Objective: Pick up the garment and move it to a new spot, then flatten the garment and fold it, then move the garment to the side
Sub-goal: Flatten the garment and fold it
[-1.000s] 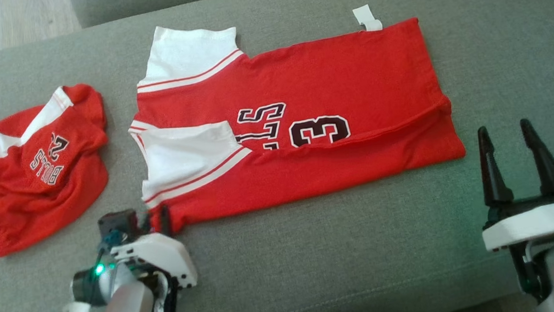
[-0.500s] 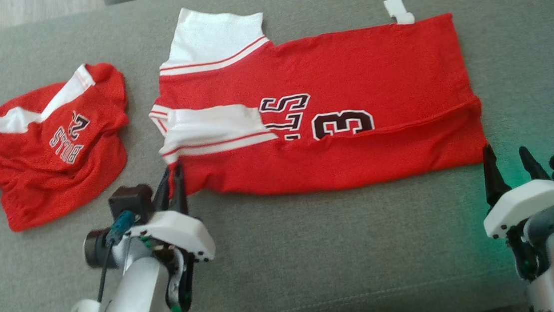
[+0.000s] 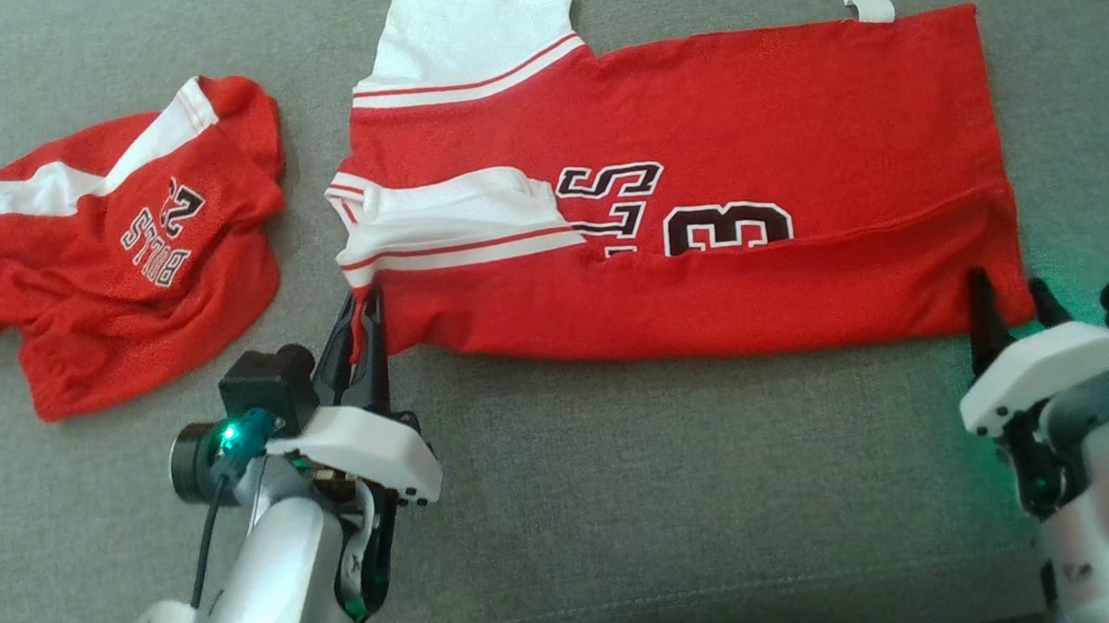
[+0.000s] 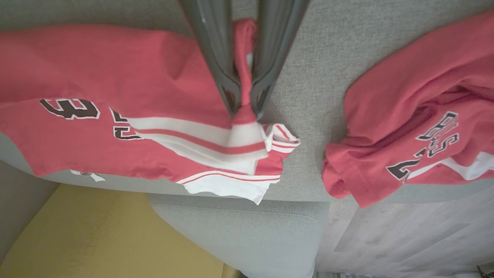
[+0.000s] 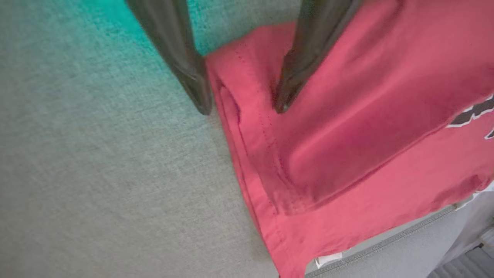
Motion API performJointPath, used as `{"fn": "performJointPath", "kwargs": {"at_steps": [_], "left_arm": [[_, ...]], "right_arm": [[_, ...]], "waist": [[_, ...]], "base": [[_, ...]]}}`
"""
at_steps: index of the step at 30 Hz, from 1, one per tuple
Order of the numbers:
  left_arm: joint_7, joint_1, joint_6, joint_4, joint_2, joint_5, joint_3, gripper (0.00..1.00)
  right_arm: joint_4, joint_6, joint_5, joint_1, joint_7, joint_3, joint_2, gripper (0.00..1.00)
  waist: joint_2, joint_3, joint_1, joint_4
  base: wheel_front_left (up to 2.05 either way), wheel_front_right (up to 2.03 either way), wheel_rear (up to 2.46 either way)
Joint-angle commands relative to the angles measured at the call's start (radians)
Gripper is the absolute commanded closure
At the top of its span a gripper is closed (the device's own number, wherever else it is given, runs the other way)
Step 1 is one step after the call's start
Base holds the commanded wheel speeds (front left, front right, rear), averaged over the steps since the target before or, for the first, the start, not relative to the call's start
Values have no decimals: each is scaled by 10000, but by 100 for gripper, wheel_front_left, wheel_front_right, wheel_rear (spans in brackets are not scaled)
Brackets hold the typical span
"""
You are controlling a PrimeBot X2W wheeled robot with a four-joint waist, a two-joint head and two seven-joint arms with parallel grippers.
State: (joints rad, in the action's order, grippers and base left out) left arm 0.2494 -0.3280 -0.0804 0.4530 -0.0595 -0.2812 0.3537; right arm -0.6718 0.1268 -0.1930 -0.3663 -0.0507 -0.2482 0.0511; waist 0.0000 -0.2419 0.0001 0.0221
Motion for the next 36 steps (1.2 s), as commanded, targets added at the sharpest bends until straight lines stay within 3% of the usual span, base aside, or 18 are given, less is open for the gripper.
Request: {"fn": "performJointPath", "kwargs": {"at_steps": [1, 13, 28, 29, 30, 31, 32, 36], "left_arm": [[119, -59, -73, -330, -204, 83, -294, 100], [-195, 664, -135, 206, -553, -302, -479, 100], [-802, 2162, -95, -172, -714, -590, -131, 100], [-808, 2204, -114, -164, -713, -564, -87, 75], [-801, 2230, -137, -154, -699, -553, -58, 33], [-795, 2248, -157, -132, -676, -564, -41, 0], [-830, 2261, -190, -73, -659, -570, -25, 0], [-736, 2135, -313, 31, -614, -543, -8, 0]], "right_arm": [[72, 39, -2, -177, 31, 387, -5, 100], [63, 39, 35, 250, 354, 101, 55, 100], [2167, 39, -384, 2439, -1481, -341, 198, 100], [2279, 39, -352, 2556, -1600, -305, 183, 100], [2368, 39, -312, 2658, -1713, -286, 167, 100], [2459, 39, -251, 2732, -1800, -262, 151, 78], [2554, 39, -258, 2772, -1846, -285, 128, 0], [3149, 39, -196, 2718, -1535, -88, 58, 0]], "waist": [[0, 21, -1, 24], [0, 892, -1, 334], [0, 1898, -1, 278], [0, 1912, -1, 283], [0, 1924, -1, 291], [0, 1922, -1, 302], [0, 1921, -1, 317], [0, 1868, -1, 417]], "base": [[0, 0, 0], [0, 0, 0], [0, 0, 0], [0, 0, 0], [0, 0, 0], [0, 0, 0], [0, 0, 0], [0, 0, 0]]}}
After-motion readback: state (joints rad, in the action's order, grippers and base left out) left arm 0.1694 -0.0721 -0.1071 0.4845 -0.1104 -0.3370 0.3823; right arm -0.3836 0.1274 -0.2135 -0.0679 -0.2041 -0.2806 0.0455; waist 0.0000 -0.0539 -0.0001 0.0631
